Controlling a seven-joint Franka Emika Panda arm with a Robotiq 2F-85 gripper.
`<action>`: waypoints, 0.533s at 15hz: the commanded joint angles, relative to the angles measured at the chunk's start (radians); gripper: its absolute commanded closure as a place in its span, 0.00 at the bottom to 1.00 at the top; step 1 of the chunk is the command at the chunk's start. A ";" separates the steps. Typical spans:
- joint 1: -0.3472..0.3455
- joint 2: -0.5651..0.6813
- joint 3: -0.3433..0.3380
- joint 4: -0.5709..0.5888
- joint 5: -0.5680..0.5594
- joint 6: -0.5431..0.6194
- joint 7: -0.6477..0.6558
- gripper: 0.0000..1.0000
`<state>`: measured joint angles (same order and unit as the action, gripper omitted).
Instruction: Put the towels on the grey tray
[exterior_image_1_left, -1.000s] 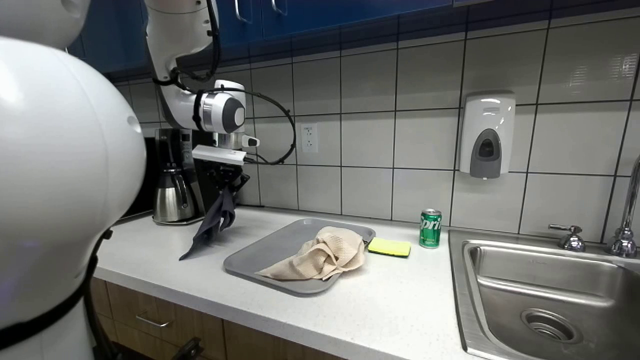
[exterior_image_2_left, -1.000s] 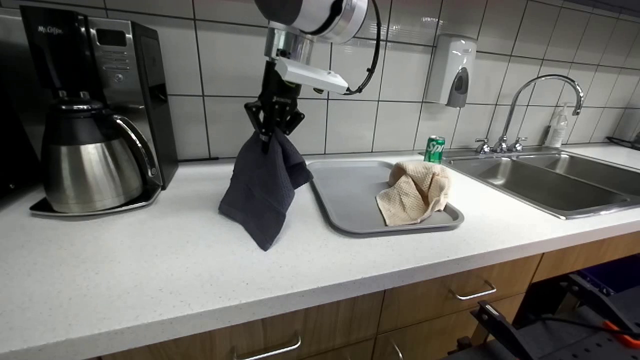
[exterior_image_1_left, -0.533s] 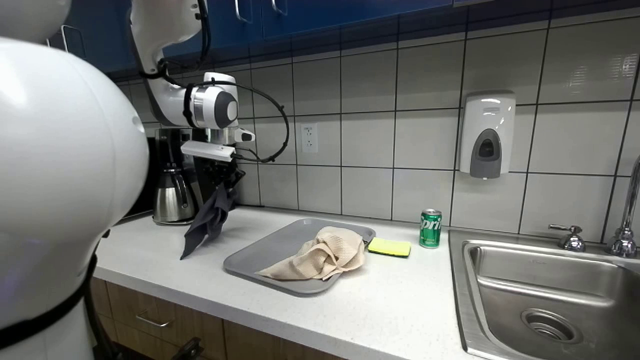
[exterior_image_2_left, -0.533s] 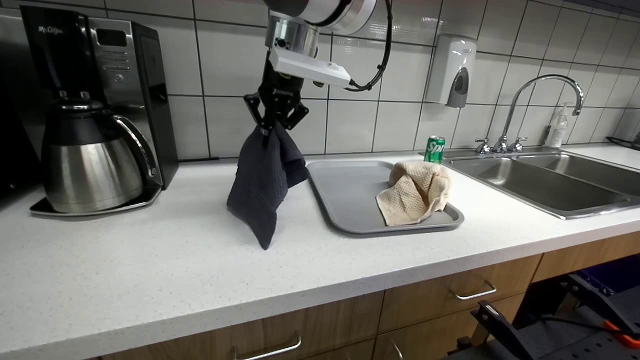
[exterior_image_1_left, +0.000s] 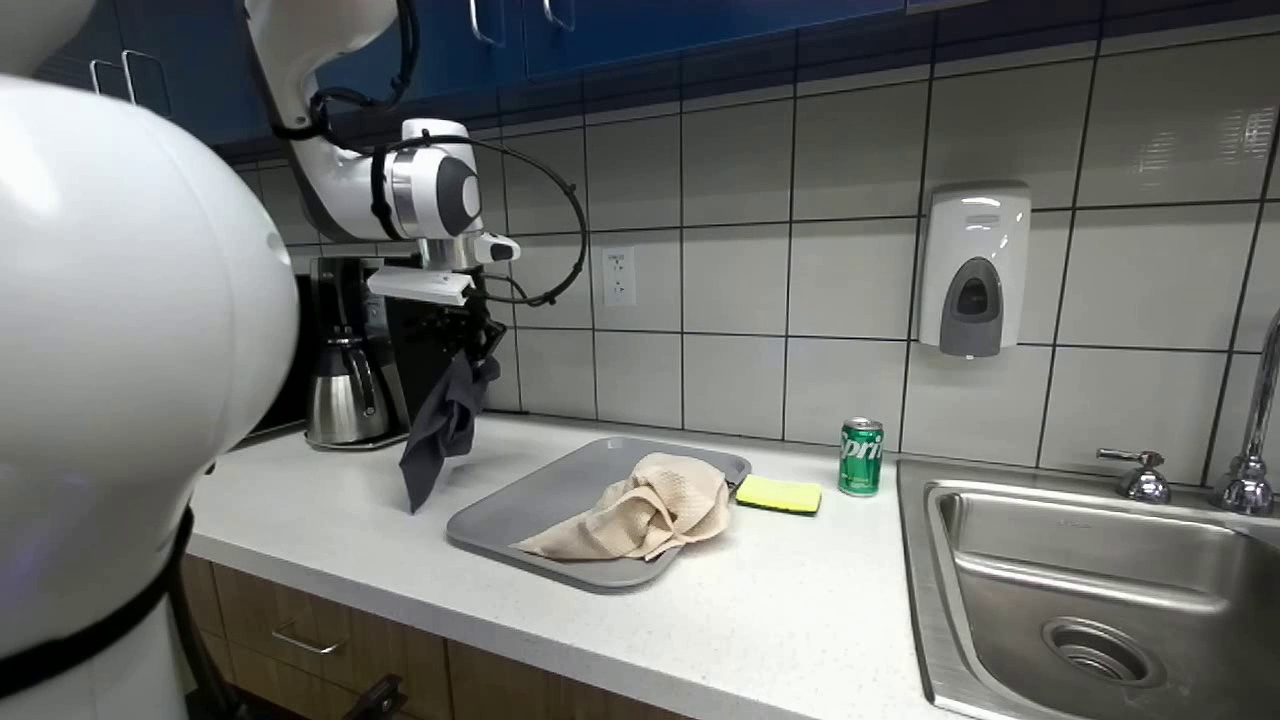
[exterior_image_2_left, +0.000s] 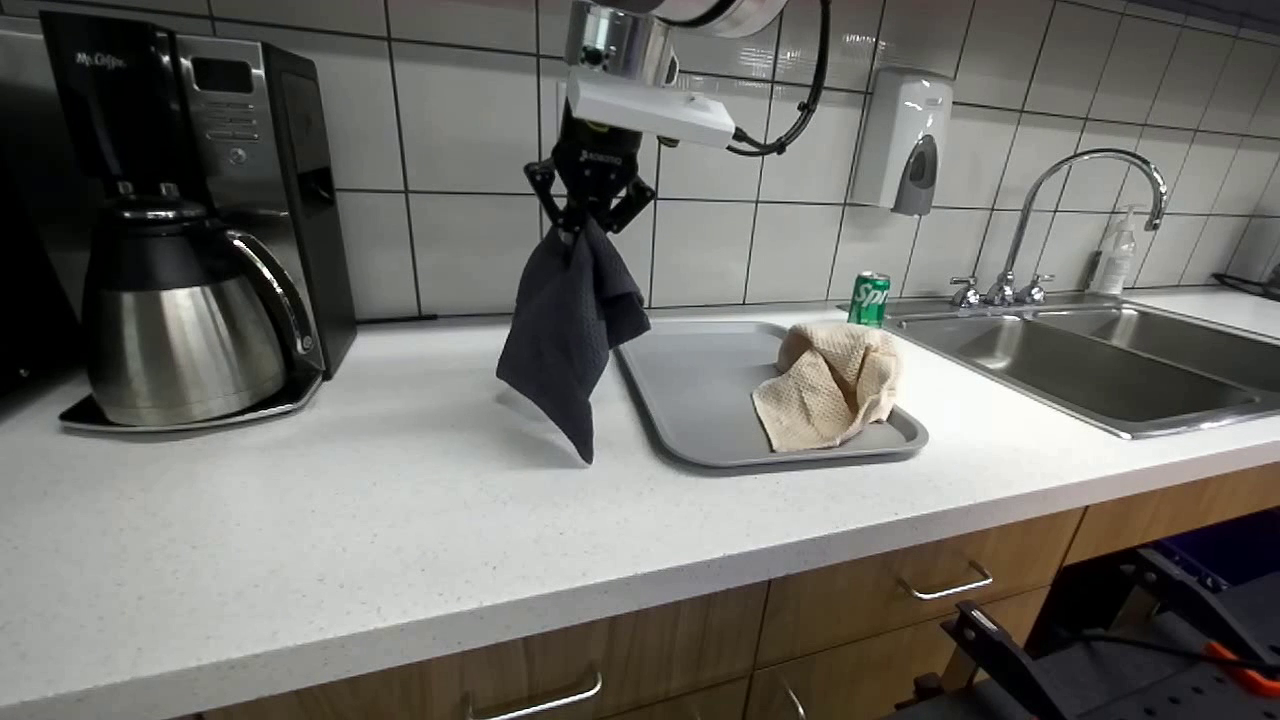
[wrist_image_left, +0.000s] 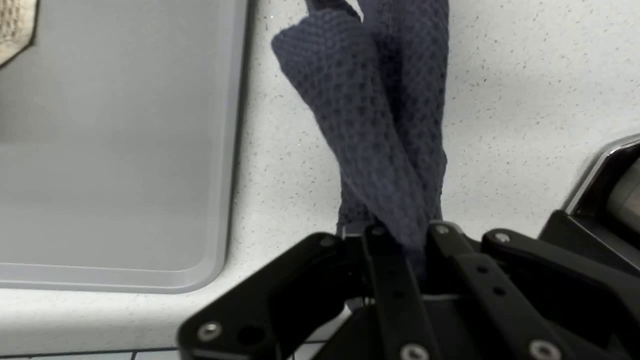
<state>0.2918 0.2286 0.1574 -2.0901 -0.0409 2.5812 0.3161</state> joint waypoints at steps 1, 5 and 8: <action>0.008 -0.090 -0.016 -0.068 -0.047 -0.037 0.081 0.98; -0.010 -0.146 -0.001 -0.106 -0.020 -0.095 0.065 0.98; -0.029 -0.181 0.000 -0.131 -0.006 -0.143 0.031 0.98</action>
<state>0.2871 0.1206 0.1488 -2.1717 -0.0558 2.4968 0.3578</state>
